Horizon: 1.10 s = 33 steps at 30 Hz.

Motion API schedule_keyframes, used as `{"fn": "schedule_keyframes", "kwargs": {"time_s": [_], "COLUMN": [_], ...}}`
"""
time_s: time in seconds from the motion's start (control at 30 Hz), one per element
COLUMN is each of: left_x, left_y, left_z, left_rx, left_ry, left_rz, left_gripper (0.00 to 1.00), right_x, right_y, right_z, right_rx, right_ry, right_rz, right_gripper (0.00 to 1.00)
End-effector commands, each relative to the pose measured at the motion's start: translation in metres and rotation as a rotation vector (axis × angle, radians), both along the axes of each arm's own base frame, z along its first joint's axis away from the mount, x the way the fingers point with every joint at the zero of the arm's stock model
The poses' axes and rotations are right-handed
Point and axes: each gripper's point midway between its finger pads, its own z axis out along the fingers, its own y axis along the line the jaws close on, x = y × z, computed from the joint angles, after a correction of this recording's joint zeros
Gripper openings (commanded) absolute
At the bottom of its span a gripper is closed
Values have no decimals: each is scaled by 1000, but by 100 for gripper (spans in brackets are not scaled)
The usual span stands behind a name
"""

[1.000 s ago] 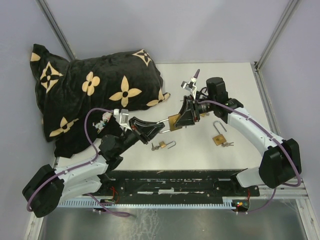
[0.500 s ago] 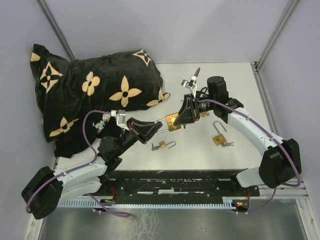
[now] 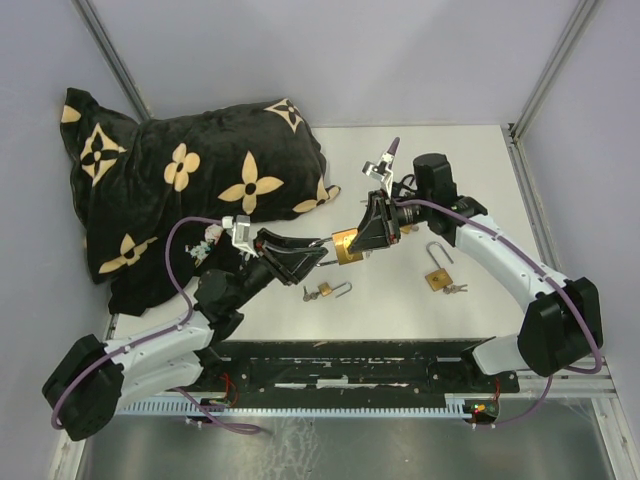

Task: Lock with the key
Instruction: Lock the lock.

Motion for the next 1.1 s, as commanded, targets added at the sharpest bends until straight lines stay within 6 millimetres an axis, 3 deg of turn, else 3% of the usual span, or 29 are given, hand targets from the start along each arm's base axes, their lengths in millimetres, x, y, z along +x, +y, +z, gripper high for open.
{"fn": "schedule_keyframes", "kwargs": {"time_s": [0.0,0.23,0.43,0.73,1.07], "left_x": [-9,-12,-21,-37,-33], "left_y": [1,13,10,-6,-2], "left_z": [23,4,-8,-12,-21], "left_rx": [5,109,126,150,173], "left_ry": [-42,-17,0,-38,-27], "left_rz": [-29,16,-34,-171,-135], "left_gripper": [61,75,76,54,51], "right_x": [-14,-27,-29,-29,-27], "right_y": [-6,-15,-15,-16,-17], "right_z": [33,42,42,41,41], "right_rx": [67,88,88,89,87], "right_ry": [-137,-177,-180,-184,-187], "right_rz": [66,113,116,116,109], "right_gripper": [2,2,2,2,2]}}
